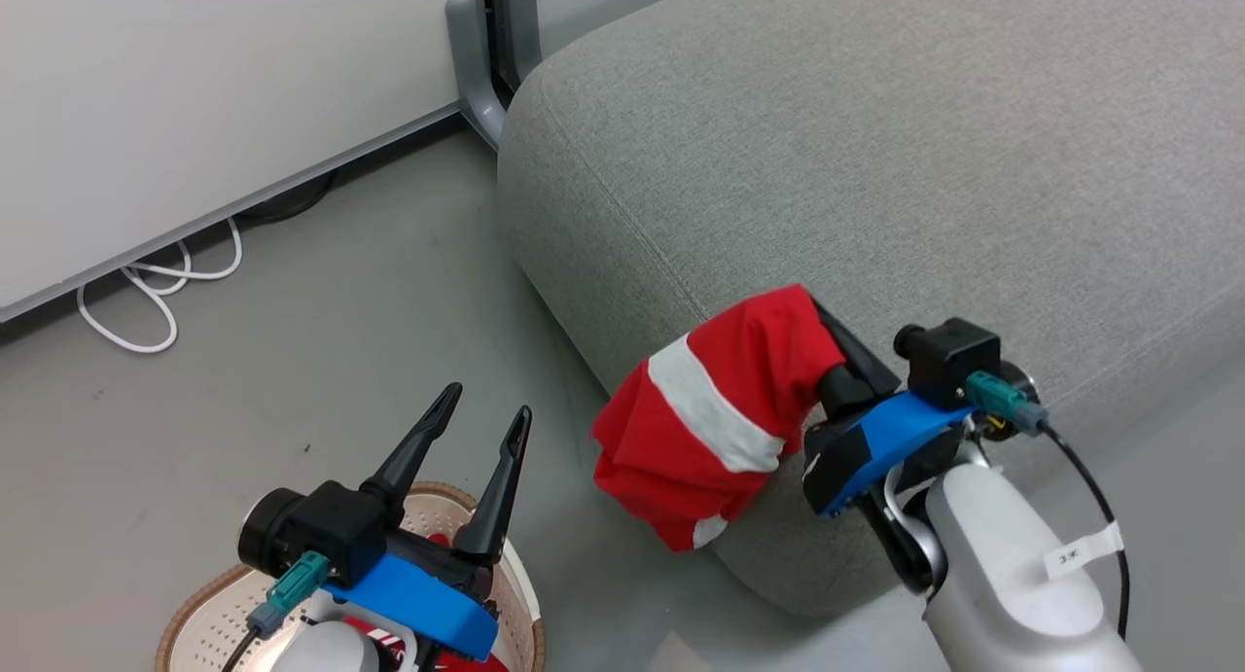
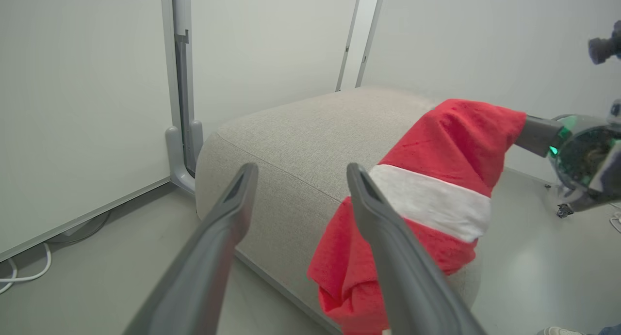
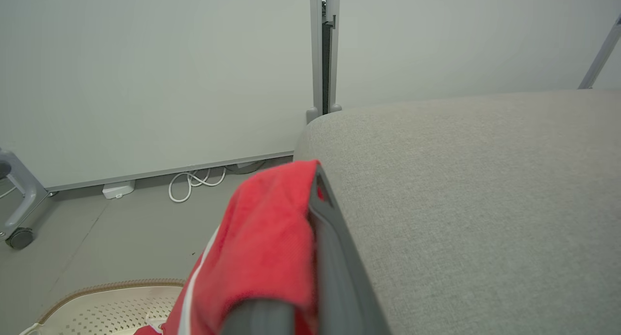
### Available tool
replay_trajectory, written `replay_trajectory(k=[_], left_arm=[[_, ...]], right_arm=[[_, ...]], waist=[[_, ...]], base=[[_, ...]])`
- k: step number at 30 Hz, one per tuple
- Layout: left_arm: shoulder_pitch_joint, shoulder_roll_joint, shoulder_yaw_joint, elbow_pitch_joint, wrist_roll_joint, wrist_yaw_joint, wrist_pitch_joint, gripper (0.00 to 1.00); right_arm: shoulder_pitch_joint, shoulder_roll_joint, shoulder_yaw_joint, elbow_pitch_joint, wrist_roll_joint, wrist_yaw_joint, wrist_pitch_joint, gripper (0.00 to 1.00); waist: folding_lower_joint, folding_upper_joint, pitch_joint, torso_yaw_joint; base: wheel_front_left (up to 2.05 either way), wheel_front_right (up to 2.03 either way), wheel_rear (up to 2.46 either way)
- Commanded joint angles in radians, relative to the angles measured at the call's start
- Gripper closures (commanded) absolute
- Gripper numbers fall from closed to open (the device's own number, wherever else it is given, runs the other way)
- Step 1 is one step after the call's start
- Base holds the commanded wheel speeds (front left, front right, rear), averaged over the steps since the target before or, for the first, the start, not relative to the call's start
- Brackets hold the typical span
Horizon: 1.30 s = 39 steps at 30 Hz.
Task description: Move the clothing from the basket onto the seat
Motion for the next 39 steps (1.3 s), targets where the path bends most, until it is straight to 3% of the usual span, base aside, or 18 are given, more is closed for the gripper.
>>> replay_trajectory(k=[1,10,16,25,28,39], left_arm=[[-0.021,0.01,0.0,-0.007,0.007,-0.001,-0.005,0.0],[-0.089,0.051,-0.004,-0.061,0.04,-0.001,-0.005,0.0],[-0.153,0.081,-0.004,-0.124,0.088,-0.001,-0.005,0.0],[-0.238,0.134,-0.013,-0.203,0.134,-0.001,-0.005,0.0],[-0.259,0.156,-0.006,-0.228,0.151,-0.001,-0.005,0.0],[-0.273,0.191,0.002,-0.277,0.19,0.0,-0.005,0.0]], right_arm=[[-0.035,-0.001,-0.015,-0.011,-0.003,0.0,-0.004,1.0],[-0.257,-0.023,-0.164,-0.02,0.033,0.0,0.035,1.0],[-0.47,-0.099,-0.302,-0.03,0.111,0.0,0.084,1.0],[-0.732,-0.233,-0.574,0.011,0.036,0.0,0.104,1.0],[-0.769,-0.243,-0.667,0.037,-0.002,0.0,0.096,1.0],[-0.719,-0.222,-0.799,0.239,-0.19,0.0,0.047,1.0]], waist=[[0.0,-0.0001,0.019,0.011],[0.0,-0.0001,0.178,0.068],[0.0,-0.0001,0.321,0.109],[0.0,-0.0001,0.513,0.133],[0.0,-0.0001,0.563,0.137],[0.0,-0.0001,0.649,0.142]], base=[[0.0,0.0,0.0],[0.0,0.0,0.0],[0.0,0.0,0.0],[0.0,0.0,0.0],[0.0,0.0,0.0],[0.0,0.0,0.0]])
